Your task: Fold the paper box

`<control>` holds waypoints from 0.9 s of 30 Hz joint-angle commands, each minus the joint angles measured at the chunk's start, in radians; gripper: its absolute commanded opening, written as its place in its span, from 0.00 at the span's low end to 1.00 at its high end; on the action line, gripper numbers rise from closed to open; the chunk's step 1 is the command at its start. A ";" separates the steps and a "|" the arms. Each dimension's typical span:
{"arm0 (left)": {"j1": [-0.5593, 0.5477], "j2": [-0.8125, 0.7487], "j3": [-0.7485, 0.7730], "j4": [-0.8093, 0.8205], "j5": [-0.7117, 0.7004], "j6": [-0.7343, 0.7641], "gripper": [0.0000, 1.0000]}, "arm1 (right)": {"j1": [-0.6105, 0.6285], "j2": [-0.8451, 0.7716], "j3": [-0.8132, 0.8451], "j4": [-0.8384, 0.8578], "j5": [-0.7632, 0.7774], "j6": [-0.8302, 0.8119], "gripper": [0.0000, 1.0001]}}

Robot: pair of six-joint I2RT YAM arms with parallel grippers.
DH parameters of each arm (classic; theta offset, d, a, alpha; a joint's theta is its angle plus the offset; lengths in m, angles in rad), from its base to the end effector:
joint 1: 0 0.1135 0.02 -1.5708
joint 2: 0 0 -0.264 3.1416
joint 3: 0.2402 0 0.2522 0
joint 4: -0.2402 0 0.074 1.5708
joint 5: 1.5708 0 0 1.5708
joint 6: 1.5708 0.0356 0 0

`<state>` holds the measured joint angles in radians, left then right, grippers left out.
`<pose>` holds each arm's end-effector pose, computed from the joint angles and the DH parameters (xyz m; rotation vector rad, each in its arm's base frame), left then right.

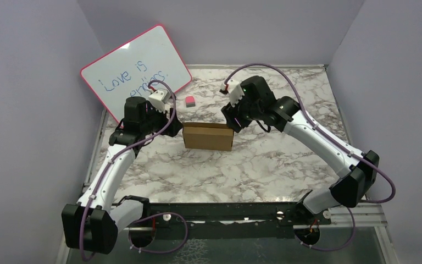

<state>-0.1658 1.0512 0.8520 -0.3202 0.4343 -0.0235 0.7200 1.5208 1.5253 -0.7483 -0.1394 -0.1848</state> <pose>0.2275 -0.0533 0.3002 0.4114 2.0456 -0.5681 0.2463 0.2226 0.3643 -1.0892 2.0768 0.4298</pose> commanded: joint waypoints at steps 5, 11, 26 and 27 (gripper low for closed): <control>-0.005 0.064 0.077 -0.093 0.067 0.080 0.62 | -0.010 -0.122 -0.232 0.089 0.188 0.171 0.52; -0.019 0.100 0.102 -0.106 0.070 0.097 0.56 | -0.016 -0.125 -0.274 0.166 0.162 0.182 0.46; -0.041 0.192 0.181 -0.153 0.099 0.112 0.50 | -0.025 -0.043 -0.269 0.233 0.152 0.182 0.31; -0.041 0.195 0.183 -0.155 0.102 0.111 0.49 | -0.024 -0.039 -0.269 0.235 0.151 0.182 0.29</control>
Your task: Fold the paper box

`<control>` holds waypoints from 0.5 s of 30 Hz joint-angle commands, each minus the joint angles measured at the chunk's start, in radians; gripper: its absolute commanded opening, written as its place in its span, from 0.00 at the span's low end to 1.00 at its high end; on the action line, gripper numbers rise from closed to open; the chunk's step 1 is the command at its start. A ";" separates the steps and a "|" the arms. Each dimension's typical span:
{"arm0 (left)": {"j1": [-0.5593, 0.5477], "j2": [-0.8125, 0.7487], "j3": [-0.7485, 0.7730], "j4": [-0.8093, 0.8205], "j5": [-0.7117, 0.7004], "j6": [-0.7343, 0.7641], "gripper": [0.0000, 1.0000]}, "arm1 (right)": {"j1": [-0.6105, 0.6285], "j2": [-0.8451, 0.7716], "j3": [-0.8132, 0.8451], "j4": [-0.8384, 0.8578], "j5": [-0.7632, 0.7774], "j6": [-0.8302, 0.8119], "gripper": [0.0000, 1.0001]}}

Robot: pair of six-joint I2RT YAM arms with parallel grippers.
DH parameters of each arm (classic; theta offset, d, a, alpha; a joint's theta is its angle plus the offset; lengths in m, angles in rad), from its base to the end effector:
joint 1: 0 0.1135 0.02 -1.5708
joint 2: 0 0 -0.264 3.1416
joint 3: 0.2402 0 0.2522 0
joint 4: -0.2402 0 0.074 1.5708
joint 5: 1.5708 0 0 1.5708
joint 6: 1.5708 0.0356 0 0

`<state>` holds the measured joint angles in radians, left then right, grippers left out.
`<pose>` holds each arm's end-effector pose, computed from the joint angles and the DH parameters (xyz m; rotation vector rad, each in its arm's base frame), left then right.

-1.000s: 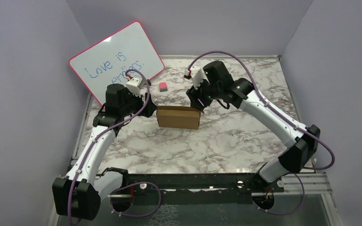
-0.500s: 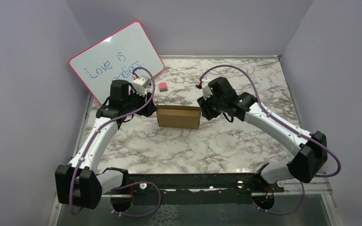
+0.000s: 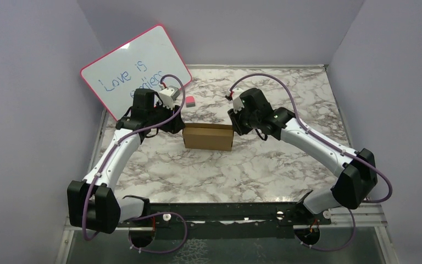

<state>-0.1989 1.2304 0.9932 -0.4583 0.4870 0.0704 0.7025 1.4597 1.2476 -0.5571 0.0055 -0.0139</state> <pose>0.2565 -0.0687 0.2955 0.5556 2.1725 -0.6191 0.2456 0.2076 0.3067 -0.8263 2.2153 0.3321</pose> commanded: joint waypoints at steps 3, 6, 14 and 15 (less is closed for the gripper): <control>-0.010 0.024 0.045 -0.019 0.060 0.020 0.48 | -0.009 0.027 0.009 0.043 0.001 0.011 0.22; -0.010 0.032 0.050 -0.022 0.064 0.020 0.46 | -0.008 0.027 0.007 0.046 -0.001 0.011 0.15; -0.017 0.054 0.059 -0.034 0.078 0.022 0.41 | -0.009 0.039 0.007 0.039 -0.001 0.011 0.01; -0.018 0.054 0.059 -0.034 0.080 0.022 0.40 | -0.009 0.039 0.008 0.039 -0.014 0.011 0.01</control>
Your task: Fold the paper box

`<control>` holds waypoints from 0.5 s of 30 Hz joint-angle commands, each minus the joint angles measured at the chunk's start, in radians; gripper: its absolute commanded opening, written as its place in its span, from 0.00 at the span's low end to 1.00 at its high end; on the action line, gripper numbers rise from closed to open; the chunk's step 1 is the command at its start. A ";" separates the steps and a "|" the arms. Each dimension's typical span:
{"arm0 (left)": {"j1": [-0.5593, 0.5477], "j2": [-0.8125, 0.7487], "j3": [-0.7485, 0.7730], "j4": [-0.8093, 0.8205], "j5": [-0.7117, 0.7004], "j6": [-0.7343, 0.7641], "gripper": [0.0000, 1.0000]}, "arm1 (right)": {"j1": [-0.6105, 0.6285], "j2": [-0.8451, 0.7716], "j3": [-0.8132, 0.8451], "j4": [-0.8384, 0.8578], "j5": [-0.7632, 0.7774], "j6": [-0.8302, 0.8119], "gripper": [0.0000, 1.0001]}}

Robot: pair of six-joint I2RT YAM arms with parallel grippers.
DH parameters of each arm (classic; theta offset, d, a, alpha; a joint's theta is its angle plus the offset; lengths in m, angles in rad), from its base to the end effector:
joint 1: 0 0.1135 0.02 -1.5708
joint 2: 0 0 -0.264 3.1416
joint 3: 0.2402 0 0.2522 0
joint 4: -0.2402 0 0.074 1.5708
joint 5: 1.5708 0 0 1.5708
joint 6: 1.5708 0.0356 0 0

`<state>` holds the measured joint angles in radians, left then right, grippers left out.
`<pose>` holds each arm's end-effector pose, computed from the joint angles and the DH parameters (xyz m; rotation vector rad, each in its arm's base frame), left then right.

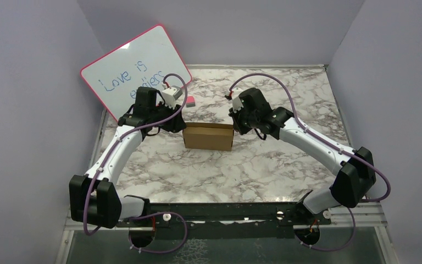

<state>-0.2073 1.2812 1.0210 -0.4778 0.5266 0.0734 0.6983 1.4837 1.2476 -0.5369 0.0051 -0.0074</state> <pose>0.2647 -0.0740 0.2910 0.5833 2.2016 -0.6752 0.2511 0.2105 0.3010 -0.8161 2.2234 0.3323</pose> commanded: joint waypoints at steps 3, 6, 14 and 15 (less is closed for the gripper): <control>-0.012 0.005 0.034 -0.015 0.050 0.017 0.37 | -0.004 0.010 0.009 0.019 -0.033 0.004 0.01; -0.015 0.003 0.036 -0.017 0.053 0.015 0.33 | -0.004 0.008 0.009 0.019 -0.037 0.004 0.01; -0.036 -0.010 0.032 -0.023 0.040 0.001 0.26 | -0.005 0.009 0.009 0.018 -0.052 0.032 0.01; -0.040 -0.011 0.031 -0.026 0.032 -0.002 0.26 | -0.003 0.009 0.010 0.018 -0.054 0.033 0.01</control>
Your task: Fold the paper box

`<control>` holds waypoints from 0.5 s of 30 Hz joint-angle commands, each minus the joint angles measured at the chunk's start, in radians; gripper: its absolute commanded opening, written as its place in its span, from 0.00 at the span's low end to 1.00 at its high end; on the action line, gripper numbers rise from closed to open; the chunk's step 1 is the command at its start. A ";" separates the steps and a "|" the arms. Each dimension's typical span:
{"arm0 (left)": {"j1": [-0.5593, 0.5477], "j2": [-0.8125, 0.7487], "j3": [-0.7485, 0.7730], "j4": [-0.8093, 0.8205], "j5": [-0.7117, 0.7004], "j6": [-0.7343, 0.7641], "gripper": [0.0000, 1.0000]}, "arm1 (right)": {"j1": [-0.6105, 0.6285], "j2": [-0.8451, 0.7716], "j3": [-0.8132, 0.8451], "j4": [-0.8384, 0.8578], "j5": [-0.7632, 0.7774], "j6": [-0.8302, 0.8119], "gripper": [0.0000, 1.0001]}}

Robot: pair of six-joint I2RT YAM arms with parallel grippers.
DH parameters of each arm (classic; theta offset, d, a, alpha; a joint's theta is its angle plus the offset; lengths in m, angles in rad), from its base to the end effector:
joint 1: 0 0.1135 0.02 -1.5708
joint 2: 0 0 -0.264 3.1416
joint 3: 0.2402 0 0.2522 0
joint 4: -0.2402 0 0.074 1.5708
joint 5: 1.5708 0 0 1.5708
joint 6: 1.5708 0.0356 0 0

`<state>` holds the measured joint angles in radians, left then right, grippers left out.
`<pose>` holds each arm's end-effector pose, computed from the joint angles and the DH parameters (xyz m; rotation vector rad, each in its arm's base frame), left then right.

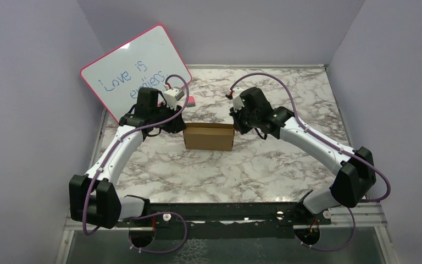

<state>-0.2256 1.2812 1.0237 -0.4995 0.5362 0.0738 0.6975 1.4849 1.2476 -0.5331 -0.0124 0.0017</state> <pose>0.2618 -0.0788 0.2903 0.6071 2.2148 -0.6992 0.2513 0.2111 0.3009 -0.8137 2.2255 0.3571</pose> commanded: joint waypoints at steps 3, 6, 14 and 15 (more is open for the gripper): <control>-0.034 -0.018 0.026 -0.008 -0.011 -0.021 0.23 | -0.003 0.006 0.012 0.012 -0.039 0.035 0.01; -0.047 -0.026 0.026 -0.009 -0.048 -0.052 0.20 | -0.003 0.005 0.015 0.005 -0.053 0.046 0.01; -0.099 -0.032 0.031 -0.007 -0.100 -0.103 0.16 | -0.003 0.008 0.038 -0.026 -0.049 0.122 0.01; -0.106 -0.032 0.029 -0.007 -0.107 -0.106 0.16 | -0.003 0.009 0.038 -0.027 -0.050 0.136 0.01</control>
<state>-0.2890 1.2720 1.0248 -0.5049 0.4358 0.0177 0.6899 1.4849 1.2541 -0.5541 -0.0132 0.0669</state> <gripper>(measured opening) 0.166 0.017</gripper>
